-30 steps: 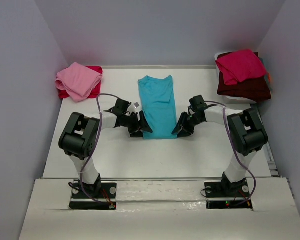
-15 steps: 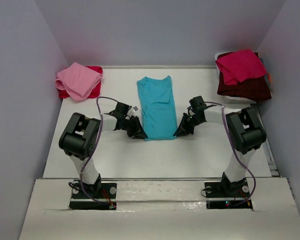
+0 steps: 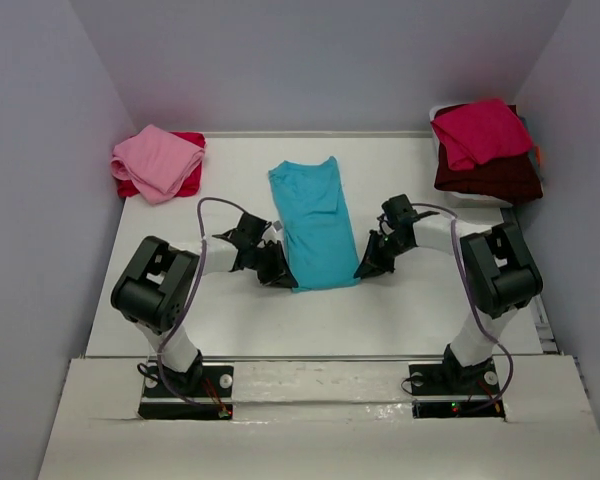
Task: Fold and stack the t-shirts
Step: Grab one side of the 2/3 rectangular tshirt with both arms, then fold the long partially folded tshirt into a neat square
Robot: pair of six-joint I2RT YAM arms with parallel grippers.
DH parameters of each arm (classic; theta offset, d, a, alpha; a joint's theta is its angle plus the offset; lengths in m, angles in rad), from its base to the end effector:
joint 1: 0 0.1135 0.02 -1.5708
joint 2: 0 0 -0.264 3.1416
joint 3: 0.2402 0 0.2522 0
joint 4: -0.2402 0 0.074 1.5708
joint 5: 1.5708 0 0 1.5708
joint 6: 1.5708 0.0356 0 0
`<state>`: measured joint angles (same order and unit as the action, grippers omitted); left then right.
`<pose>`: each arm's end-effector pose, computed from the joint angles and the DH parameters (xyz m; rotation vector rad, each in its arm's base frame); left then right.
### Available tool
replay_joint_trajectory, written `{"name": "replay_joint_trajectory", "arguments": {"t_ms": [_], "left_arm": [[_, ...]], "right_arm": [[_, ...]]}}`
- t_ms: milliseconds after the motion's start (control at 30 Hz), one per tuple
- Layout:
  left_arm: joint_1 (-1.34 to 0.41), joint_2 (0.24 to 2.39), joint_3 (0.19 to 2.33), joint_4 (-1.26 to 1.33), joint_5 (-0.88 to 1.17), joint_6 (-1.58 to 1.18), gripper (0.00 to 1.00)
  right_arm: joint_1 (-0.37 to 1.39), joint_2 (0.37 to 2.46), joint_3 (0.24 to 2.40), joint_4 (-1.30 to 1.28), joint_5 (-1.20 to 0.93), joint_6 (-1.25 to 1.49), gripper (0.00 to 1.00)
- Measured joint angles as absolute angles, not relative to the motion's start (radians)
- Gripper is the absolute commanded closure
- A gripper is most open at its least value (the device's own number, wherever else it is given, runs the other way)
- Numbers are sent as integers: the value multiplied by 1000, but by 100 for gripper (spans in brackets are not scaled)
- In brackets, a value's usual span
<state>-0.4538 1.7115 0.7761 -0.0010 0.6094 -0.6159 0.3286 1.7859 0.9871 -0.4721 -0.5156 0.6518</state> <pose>0.2714 -0.1550 0.1302 0.0584 2.6762 -1.1660 0.2984 0.1203 0.1375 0.3632 2.9673 0.9073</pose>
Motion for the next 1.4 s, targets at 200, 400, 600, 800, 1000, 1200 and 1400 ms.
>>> {"name": "replay_joint_trajectory", "arguments": {"t_ms": [200, 400, 600, 800, 1000, 1200, 1400], "left_arm": [[-521, 1617, 706, -46, 548, -638, 94], [-601, 1491, 617, -98, 496, -692, 94], [-659, 1328, 583, -164, 467, -752, 94], [-683, 1174, 585, -250, 435, -798, 94], [-688, 1151, 654, -344, 401, -811, 94], [-688, 1221, 784, -401, 349, -794, 94], [-685, 1328, 956, -468, 273, -745, 94]], "right_arm": [[329, 1690, 944, -553, -514, 613, 93], [334, 1558, 894, -625, -533, 588, 93], [338, 1424, 867, -719, -550, 559, 93], [339, 1319, 866, -787, -567, 540, 93], [340, 1296, 878, -829, -573, 534, 93], [340, 1330, 976, -839, -533, 531, 93], [339, 1432, 1127, -835, -482, 532, 93]]}}
